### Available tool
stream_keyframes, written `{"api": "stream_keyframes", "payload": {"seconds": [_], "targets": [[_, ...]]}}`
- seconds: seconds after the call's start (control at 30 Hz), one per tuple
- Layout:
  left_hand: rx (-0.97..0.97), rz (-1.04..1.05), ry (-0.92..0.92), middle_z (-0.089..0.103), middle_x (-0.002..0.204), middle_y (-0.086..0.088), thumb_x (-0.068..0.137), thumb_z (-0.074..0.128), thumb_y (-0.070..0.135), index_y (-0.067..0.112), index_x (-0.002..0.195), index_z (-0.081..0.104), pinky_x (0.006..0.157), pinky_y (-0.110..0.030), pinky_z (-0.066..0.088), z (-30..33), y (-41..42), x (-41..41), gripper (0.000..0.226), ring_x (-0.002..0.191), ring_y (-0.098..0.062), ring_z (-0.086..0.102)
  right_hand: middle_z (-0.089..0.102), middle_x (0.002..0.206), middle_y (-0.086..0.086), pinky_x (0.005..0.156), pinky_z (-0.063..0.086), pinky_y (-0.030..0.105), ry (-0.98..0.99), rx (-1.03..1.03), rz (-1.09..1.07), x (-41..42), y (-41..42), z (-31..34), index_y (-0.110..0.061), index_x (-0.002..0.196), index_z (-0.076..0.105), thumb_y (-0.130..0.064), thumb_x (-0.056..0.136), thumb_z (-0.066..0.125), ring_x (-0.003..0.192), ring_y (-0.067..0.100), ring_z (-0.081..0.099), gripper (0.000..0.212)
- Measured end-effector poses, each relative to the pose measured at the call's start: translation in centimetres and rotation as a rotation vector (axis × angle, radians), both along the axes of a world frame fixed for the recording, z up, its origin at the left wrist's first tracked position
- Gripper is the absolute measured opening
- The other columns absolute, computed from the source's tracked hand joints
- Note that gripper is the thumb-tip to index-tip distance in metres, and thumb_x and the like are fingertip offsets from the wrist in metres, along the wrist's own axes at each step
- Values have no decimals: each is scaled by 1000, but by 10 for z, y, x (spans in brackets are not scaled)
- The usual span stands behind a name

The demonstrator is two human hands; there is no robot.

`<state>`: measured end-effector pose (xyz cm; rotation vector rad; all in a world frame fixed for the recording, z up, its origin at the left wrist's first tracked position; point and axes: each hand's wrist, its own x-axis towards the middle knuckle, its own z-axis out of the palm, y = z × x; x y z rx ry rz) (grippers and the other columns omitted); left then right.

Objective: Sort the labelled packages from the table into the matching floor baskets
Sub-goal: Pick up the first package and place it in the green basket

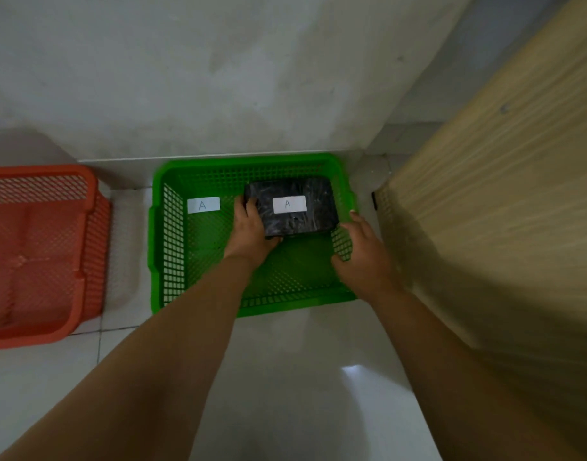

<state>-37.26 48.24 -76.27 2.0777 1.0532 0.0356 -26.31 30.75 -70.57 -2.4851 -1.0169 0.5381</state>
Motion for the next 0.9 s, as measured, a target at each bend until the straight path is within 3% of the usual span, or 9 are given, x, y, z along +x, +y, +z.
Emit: {"api": "stream_keyframes", "payload": {"seconds": [0.13,0.3,0.47,0.57,0.73,0.9], "targets": [[-4,-29,64,4,150,-18,68,79,24,9,141,12,112,-46,27,4,6,6,99,139,-38,18,23,155,3,99,37,33,1,2,-1,0,-2,0,-15,132,40,-21,78,63,137,21,30,59],[32,-91,122,-9,153,-20,61,82,37,20,144,-5,114,-48,11,24,7,2,122,142,-36,-6,17,156,9,104,34,39,14,-118,75,3,3,7,-11,132,41,-23,79,63,136,28,31,59],[55,-116,71,-3,154,-15,72,73,40,17,145,3,116,-45,16,83,6,-19,103,143,-32,-2,16,156,7,115,16,50,-24,-346,151,11,22,53,-24,127,48,-40,81,54,138,26,24,49],[11,-101,50,3,153,-15,76,70,39,14,144,10,116,-44,18,150,-1,-42,94,142,-31,5,39,144,8,111,23,48,-10,-308,98,-3,38,118,-24,123,52,-41,81,53,127,26,41,46],[51,-130,63,24,146,-16,79,67,31,11,140,25,114,-43,23,295,-4,-81,77,137,-32,22,62,113,12,88,33,37,-19,-273,130,-49,50,259,-21,110,58,-34,82,56,102,30,57,31],[105,-195,66,36,140,-12,84,61,28,14,135,35,107,-43,33,481,4,-108,59,129,-29,36,59,124,15,87,44,35,51,-197,159,-76,57,443,-17,120,54,-29,83,55,111,32,55,39]]}}
